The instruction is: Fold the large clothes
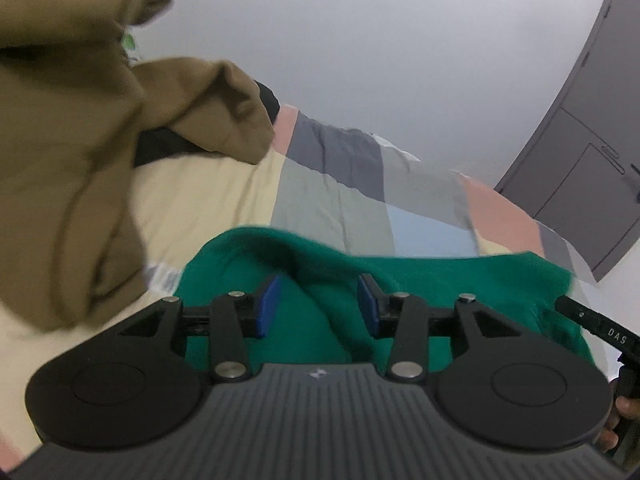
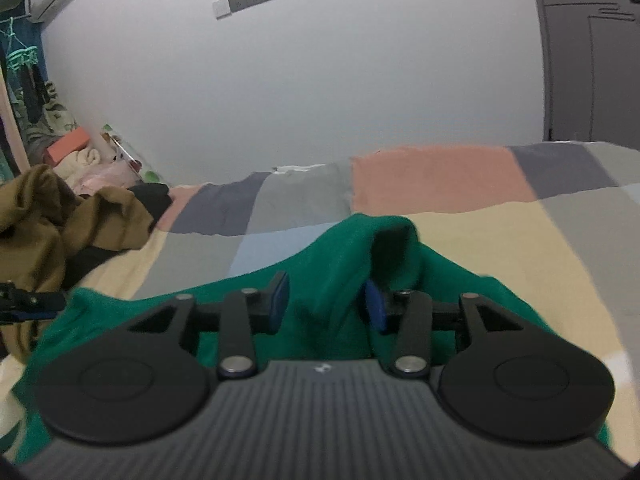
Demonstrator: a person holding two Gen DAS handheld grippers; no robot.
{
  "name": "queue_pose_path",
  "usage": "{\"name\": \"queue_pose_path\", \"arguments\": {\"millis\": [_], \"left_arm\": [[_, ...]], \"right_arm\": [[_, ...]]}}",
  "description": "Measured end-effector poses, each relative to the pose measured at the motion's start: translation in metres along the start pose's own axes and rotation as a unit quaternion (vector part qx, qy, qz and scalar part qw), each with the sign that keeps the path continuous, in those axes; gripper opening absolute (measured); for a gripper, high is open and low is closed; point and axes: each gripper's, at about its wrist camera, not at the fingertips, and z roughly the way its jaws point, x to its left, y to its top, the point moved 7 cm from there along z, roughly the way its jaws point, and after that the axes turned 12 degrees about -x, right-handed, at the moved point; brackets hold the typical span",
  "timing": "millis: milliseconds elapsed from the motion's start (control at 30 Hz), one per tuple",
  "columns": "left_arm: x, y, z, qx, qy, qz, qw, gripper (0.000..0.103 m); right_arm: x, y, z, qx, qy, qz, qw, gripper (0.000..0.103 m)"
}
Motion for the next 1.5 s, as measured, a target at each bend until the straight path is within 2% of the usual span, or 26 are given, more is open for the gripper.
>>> {"name": "queue_pose_path", "arguments": {"millis": [267,433,567,600,633,700,833,900,1033,1100,1133,1233,1367,1433,1467,1500], "left_arm": [[0.012,-0.04,-0.123,0.003,0.01,-0.006,0.9999,0.048],[0.021,-0.08,-0.19,0.01,0.014,-0.017,0.9997,0.048],[0.025,-0.113,-0.228,0.016,0.02,-0.014,0.9996,0.048],[0.026,-0.12,-0.234,0.017,0.018,-0.014,0.9996,0.048],[0.026,-0.129,-0.239,0.019,0.015,-0.015,0.9996,0.049],[0.027,-0.146,-0.244,0.031,0.013,-0.01,0.9994,0.049],[0.017,-0.174,-0.246,0.055,0.004,0.015,0.9983,0.049],[0.011,-0.184,-0.244,0.063,-0.002,0.04,0.9972,0.049],[0.006,-0.191,-0.24,0.052,0.006,0.092,0.9944,0.049],[0.007,-0.193,-0.236,0.052,0.006,0.099,0.9937,0.049],[0.009,-0.194,-0.234,0.053,0.008,0.099,0.9936,0.049],[0.012,-0.196,-0.23,0.055,0.015,0.104,0.9929,0.051],[0.015,-0.196,-0.222,0.057,0.035,0.105,0.9922,0.051],[0.017,-0.195,-0.218,0.054,0.044,0.109,0.9916,0.047],[0.018,-0.193,-0.218,0.05,0.048,0.106,0.9919,0.04],[0.02,-0.191,-0.218,0.047,0.056,0.103,0.992,0.028]], "right_arm": [[0.017,0.0,-0.114,-0.012,0.013,0.014,1.0,0.044],[0.027,-0.025,-0.188,0.002,0.015,0.0,1.0,0.044],[0.032,-0.049,-0.234,0.018,0.012,-0.014,1.0,0.044],[0.032,-0.055,-0.243,0.024,0.012,-0.011,1.0,0.046],[0.031,-0.06,-0.251,0.029,0.011,-0.008,0.999,0.053],[0.031,-0.074,-0.265,0.04,0.014,-0.006,0.999,0.063],[0.036,-0.103,-0.28,0.066,0.013,-0.012,0.998,0.063],[0.044,-0.119,-0.281,0.085,0.027,-0.016,0.996,0.063],[0.056,-0.144,-0.275,0.1,0.02,-0.055,0.993,0.063],[0.054,-0.153,-0.268,0.111,0.009,-0.073,0.991,0.06],[0.052,-0.156,-0.264,0.117,0.002,-0.082,0.99,0.05],[0.041,-0.16,-0.255,0.124,-0.025,-0.086,0.988,0.029],[0.029,-0.164,-0.253,0.127,-0.041,-0.076,0.988,0.017],[0.029,-0.166,-0.251,0.125,-0.046,-0.087,0.987,0.011],[0.029,-0.166,-0.251,0.122,-0.049,-0.092,0.987,0.01],[0.028,-0.164,-0.251,0.117,-0.052,-0.094,0.987,0.009]]}}
